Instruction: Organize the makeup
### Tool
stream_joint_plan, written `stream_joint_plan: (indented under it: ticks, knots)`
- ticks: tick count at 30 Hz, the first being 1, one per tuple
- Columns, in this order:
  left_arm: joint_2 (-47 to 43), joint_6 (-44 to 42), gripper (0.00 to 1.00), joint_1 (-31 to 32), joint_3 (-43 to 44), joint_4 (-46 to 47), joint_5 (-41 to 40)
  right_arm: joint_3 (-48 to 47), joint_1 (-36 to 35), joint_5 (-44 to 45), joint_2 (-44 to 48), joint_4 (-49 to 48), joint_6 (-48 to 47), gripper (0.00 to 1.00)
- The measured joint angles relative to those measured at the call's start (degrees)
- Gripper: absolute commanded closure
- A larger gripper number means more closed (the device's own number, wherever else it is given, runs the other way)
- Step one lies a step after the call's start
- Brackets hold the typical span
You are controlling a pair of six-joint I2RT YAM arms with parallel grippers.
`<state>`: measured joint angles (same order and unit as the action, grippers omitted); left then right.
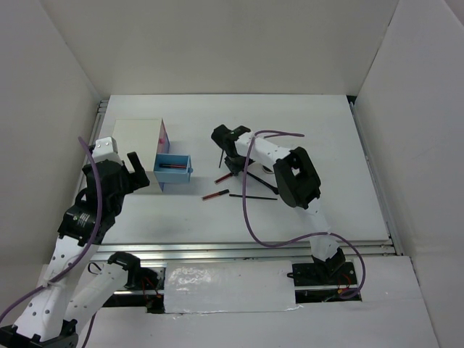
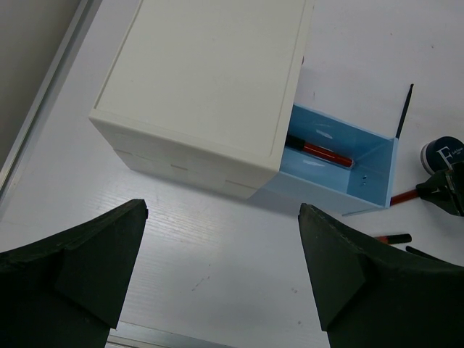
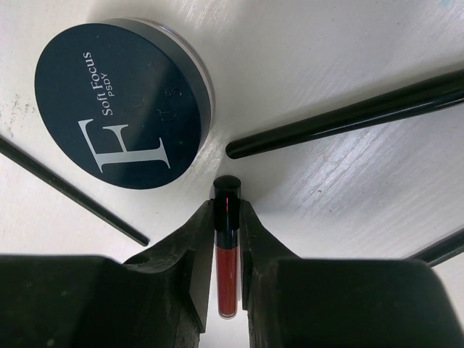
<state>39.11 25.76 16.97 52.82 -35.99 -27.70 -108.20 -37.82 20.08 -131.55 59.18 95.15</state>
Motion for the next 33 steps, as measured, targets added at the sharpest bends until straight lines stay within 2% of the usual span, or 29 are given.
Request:
stream_joint_plan:
  ticks: [1,3,4,7,10,20,27,33]
  knots:
    - [0.0,0.0,0.01,0.0,0.0,0.0,0.0,0.0,0.1,-0.1,0.0,0.0,0.0,0.85]
    - [0.0,0.0,0.01,0.1,0.0,0.0,-0.1,0.0,0.2,-0.4,0.0,0.0,0.0,0.85]
    - [0.0,0.0,0.01,0.1,0.0,0.0,-0.1,0.0,0.2,-0.5,0.0,0.0,0.0,0.89]
    - [0.0,0.0,0.01,0.1,0.0,0.0,-0.2,0.0,0.4,-0.8,0.0,0.0,0.2,0.9]
    - [0.0,0.0,0.01,0.2,0.0,0.0,-0.2,-0.1,0.4,-1.0,0.0,-0.1,0.2,1.0]
    - [0.0,0.0,0.01,0.2,0.0,0.0,-0.2,0.8,0.3,-1.0,2.6,-3.7,-1.6,1.0]
    - [0.1,0.0,0.01,0.2,0.0,0.0,-0.2,1.4,-1.0,3.7,13.5,-5.6,-5.9,1.0]
    - [0.1,0.0,0.01,0.2,0.0,0.0,-0.7,1.4,-5.9,8.5,22.1,-8.2,-9.5,1.0]
